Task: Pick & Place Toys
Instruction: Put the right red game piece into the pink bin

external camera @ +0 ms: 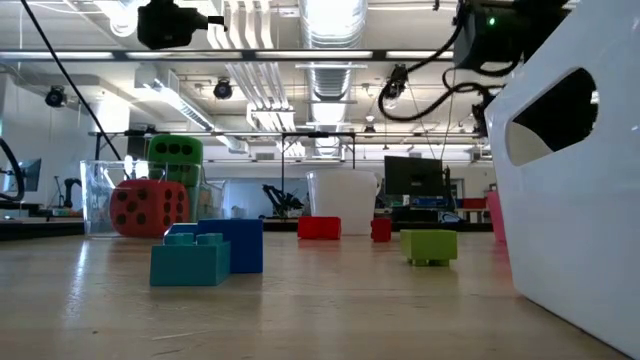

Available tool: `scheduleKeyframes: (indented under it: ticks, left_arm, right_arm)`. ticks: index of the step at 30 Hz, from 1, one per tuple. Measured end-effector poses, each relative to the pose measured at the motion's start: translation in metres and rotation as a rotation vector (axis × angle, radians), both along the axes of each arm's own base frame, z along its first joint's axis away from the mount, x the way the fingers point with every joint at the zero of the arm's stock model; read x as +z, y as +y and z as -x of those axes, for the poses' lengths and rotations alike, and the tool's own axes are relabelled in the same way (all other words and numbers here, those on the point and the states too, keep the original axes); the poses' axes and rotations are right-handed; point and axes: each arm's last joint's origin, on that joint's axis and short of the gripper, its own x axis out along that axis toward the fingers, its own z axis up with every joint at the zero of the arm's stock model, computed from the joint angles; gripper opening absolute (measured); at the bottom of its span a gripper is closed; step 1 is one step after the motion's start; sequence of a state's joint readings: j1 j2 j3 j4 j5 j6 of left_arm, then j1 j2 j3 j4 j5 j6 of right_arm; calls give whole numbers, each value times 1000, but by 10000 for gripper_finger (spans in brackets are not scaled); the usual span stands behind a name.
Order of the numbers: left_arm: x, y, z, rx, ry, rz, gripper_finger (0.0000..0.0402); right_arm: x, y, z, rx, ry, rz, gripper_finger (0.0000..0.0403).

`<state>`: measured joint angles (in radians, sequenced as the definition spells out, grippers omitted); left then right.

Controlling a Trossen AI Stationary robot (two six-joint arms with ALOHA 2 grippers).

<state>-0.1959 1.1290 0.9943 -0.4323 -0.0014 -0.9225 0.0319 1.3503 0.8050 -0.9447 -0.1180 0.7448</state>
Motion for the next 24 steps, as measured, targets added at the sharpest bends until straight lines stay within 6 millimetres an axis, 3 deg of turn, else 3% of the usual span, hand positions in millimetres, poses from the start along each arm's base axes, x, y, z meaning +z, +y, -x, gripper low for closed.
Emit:
scheduleKeyframes:
  ticks: [6, 12, 18, 24]
  left_arm:
    - [-2, 1, 1, 45, 20, -10, 390]
    - [-1, 0, 1, 165, -12, -136, 371]
    - [-1, 0, 2, 188, -20, -184, 316]
    - [3, 1, 6, 179, -29, -197, 277]
  right_arm:
    - [37, 1, 4, -34, -93, -30, 359]
    - [83, -1, -8, -153, -261, -7, 359]
    - [114, -6, -43, -163, -356, 118, 359]
    - [107, -20, -92, 9, -316, 192, 359]
